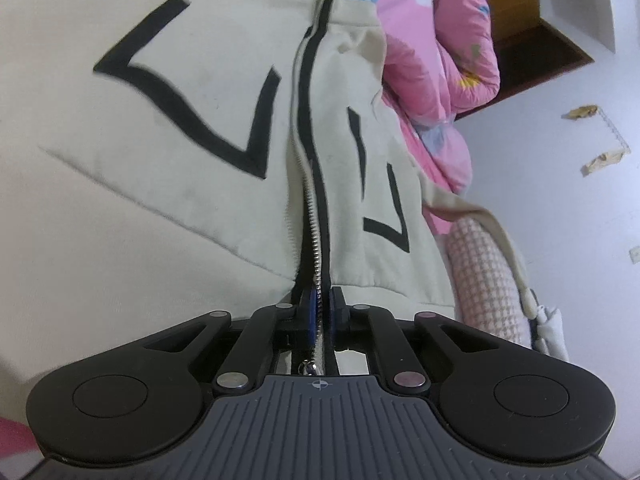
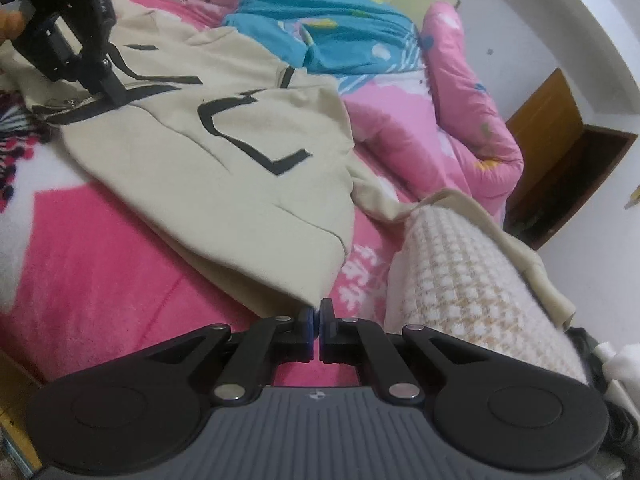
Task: Fold clothes
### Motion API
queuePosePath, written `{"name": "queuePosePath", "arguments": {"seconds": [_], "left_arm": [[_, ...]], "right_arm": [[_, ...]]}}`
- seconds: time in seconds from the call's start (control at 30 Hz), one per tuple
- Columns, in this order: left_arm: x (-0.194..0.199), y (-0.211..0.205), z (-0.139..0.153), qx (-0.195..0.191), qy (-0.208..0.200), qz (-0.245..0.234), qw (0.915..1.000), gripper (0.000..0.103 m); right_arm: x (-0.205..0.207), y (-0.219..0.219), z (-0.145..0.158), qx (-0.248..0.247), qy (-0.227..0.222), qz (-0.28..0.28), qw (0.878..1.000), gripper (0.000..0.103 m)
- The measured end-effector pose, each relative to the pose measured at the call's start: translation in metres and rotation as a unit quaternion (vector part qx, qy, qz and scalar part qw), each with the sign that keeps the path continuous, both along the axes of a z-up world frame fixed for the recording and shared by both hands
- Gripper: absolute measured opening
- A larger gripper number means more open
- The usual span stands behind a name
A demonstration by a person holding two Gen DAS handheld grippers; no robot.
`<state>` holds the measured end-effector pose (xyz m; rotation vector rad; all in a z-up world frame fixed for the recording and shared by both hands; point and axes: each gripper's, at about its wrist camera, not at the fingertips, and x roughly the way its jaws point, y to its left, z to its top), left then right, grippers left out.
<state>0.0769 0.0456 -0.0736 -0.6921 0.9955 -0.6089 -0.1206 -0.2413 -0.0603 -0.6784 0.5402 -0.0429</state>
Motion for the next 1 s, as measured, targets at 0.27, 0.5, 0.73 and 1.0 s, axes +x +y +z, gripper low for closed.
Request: {"name": "queuePosePath", "arguments": {"seconds": [0.27,0.5,0.73,1.0], "left_arm": [[-0.010,0.005,0.016,0.058,-0.030,0.008,0.9979,0.013],[-0.030,0.003,0.042,0.128,-0.141,0.018,0.9815,0.022],[-0.030,-0.057,0.029,0.141,-0.206,-0.081,0.9649,0.022],[-0.024,-0.048,-0.005,0.072,-0.177,-0.082,0.9782,0.022]], "right_arm": [[0.004,-0.018,0.005,0.069,0.046,-0.018,0.996,0.006],[0.011,-0.058,0.064,0.240,0.045,-0.033,0.969,0.029],[0.138,-0.095,0.074,0.412,0.074,-0.120,0.900,0.082],[0.305,-0.128,0.053,0.537,0.130,-0.249,0.795,0.076]]}}
